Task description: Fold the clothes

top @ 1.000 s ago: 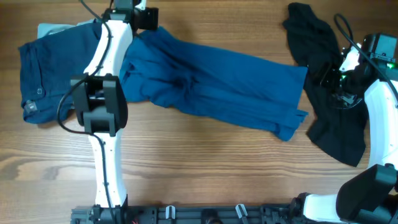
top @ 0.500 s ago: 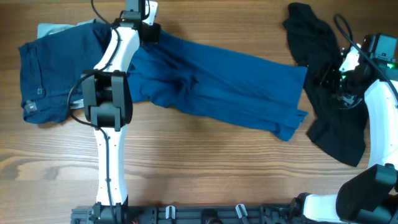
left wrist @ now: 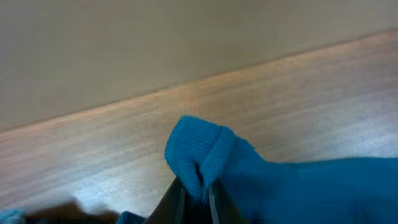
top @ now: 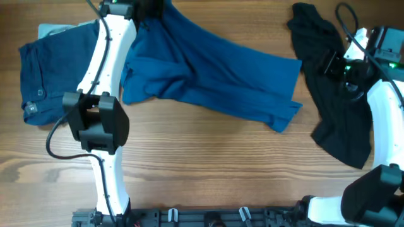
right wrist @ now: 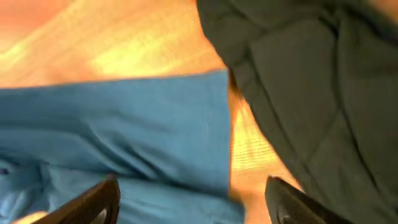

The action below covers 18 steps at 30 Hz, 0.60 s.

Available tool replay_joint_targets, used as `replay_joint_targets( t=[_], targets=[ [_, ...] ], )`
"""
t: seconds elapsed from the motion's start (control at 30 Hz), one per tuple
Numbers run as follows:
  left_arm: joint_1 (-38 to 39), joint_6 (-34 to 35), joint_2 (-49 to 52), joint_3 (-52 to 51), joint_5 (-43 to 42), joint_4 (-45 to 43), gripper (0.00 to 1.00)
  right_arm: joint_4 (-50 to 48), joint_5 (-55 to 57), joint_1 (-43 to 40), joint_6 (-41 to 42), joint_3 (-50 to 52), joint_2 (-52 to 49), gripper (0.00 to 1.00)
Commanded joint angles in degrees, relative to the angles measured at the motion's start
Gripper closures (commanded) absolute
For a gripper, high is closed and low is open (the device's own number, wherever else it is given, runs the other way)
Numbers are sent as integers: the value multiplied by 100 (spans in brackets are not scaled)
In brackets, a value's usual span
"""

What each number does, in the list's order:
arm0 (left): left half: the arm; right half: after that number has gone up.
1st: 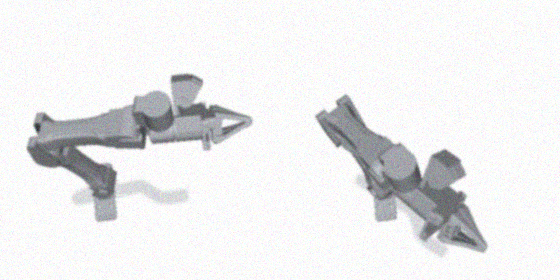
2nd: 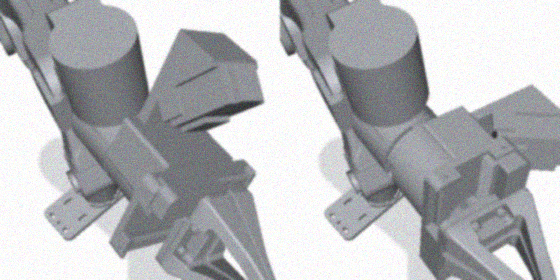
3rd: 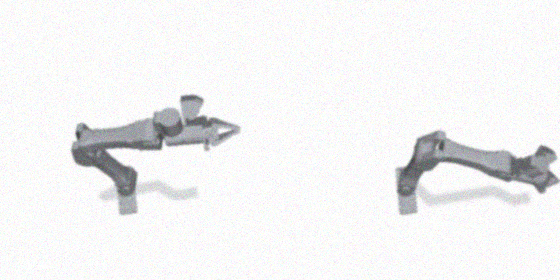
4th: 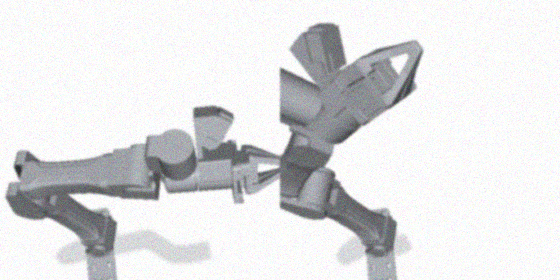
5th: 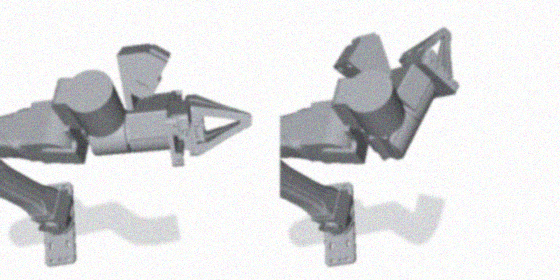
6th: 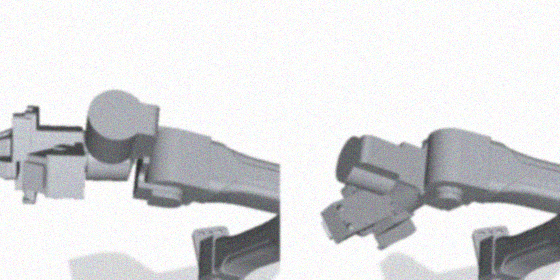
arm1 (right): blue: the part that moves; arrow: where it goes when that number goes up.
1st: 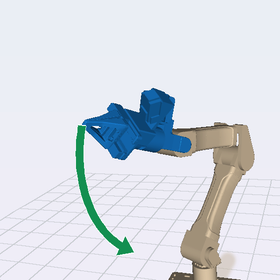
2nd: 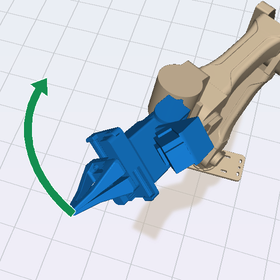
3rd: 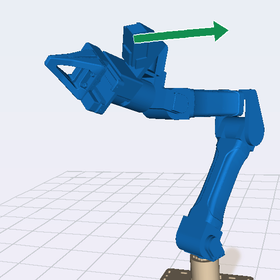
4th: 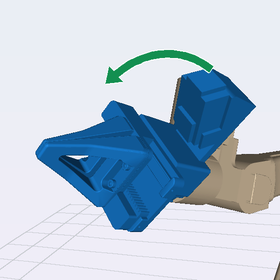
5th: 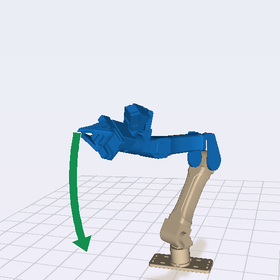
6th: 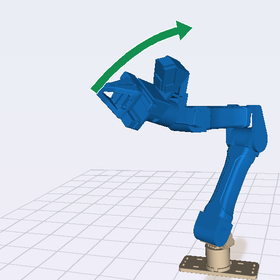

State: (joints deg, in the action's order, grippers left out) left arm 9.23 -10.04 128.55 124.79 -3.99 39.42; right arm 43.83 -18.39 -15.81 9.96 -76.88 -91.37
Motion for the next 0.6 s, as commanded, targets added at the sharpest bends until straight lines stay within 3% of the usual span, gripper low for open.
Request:
replay_joint_targets(
  t=[0.0, 0.17, 0.33, 0.4, 0.57],
  targets=[
    [92, -7, -50, 48, 17, 101, 92, -417, -4, 103, -142, -42, -684, 27],
    [122, -4, -50, 48, 17, 247, 94, -1163, 273, 317, -179, -42, -1947, 34],
    [120, -4, -37, 48, 17, 420, 96, -1766, 343, 507, -179, -42, -2354, 40],
    [122, -4, -31, 48, 17, 444, 96, -1902, 616, 627, 94, -42, -2448, 47],
    [120, -7, -31, 48, 107, 592, 96, -2297, 1187, 925, 684, -42, -2618, 51]
  ],
)
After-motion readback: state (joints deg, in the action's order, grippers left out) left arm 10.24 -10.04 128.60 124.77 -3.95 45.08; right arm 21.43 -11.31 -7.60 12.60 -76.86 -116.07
